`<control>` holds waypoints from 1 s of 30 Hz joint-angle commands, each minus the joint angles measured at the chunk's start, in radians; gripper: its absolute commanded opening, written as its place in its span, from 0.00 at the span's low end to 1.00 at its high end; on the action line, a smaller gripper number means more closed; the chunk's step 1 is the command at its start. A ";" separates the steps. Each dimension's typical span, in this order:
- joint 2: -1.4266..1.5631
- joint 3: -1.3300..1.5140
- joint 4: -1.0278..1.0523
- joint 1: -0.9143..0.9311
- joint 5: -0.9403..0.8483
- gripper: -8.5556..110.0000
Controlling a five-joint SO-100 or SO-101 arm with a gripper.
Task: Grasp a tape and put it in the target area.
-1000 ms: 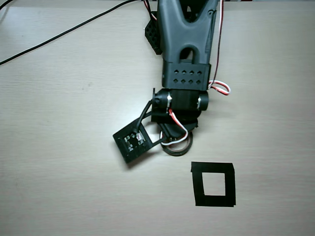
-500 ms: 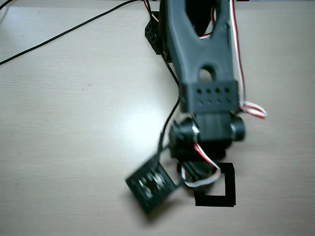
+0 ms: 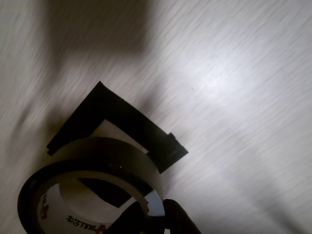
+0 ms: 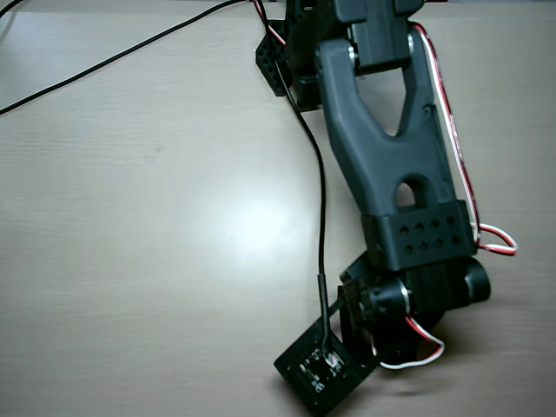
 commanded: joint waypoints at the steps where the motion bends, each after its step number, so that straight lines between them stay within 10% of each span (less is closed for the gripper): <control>1: -0.008 -0.057 0.002 -0.008 0.005 0.07; 30: -0.181 -0.144 -0.058 -0.040 0.038 0.09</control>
